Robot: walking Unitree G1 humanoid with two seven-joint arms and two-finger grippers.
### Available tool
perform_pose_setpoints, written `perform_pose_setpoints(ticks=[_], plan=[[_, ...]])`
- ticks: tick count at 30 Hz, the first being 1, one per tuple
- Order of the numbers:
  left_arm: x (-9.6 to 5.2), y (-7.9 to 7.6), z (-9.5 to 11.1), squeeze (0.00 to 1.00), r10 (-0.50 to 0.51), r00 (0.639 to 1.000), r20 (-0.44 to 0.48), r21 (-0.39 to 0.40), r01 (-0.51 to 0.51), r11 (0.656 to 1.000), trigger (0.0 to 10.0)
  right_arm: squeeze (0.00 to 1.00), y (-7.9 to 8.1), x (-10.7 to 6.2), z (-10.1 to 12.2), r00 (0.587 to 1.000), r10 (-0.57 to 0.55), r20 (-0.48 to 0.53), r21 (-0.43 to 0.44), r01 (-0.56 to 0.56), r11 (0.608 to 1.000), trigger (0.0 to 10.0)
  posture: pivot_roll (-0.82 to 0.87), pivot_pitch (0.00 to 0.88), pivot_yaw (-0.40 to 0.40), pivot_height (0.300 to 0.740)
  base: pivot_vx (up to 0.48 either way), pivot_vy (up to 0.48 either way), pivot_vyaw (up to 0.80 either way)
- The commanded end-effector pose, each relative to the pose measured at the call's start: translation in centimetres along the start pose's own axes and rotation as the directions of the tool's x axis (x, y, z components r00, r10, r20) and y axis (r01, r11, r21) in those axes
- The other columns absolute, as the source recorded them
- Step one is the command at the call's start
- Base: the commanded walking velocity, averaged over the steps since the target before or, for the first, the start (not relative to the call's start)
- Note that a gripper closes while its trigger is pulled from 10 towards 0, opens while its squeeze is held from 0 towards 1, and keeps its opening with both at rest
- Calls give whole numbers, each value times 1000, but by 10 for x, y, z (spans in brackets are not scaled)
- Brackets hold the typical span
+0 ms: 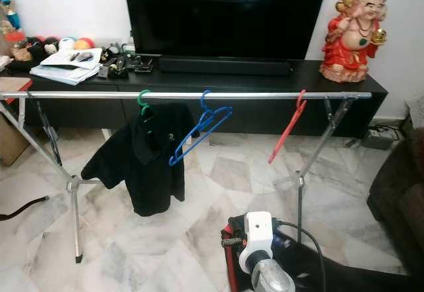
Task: Hang hanger
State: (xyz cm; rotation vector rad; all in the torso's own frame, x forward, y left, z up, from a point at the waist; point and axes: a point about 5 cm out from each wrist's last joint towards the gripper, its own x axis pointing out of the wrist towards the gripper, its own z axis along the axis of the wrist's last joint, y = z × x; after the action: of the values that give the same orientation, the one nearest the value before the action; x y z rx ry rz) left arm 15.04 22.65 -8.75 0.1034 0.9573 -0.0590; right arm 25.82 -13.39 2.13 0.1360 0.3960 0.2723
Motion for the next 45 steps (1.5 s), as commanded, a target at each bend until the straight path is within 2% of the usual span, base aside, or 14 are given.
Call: perform_pose_setpoints(ticks=[1,12,28,45], plan=[[-1,-2,-6,0,-5,1000,-24,-13,4,1000,10000,0,-2,0,3,1000,-6,12,1,6,1000,10000,50,1,30,740,0,0,0],[-1,-2,-6,0,-2,1000,-24,-17,2,1000,10000,0,-2,1,4,1000,-8,16,1,8,1000,10000,52,0,27,740,0,282,0],[-1,-3,-6,0,0,1000,-25,-28,-1,1000,10000,0,-10,0,7,997,-70,35,44,69,997,10000,59,16,23,740,0,0,0],[0,-2,-4,0,-2,1000,-20,-13,2,1000,10000,0,-19,2,14,986,-148,72,73,143,987,10000,56,19,39,740,0,339,0]])
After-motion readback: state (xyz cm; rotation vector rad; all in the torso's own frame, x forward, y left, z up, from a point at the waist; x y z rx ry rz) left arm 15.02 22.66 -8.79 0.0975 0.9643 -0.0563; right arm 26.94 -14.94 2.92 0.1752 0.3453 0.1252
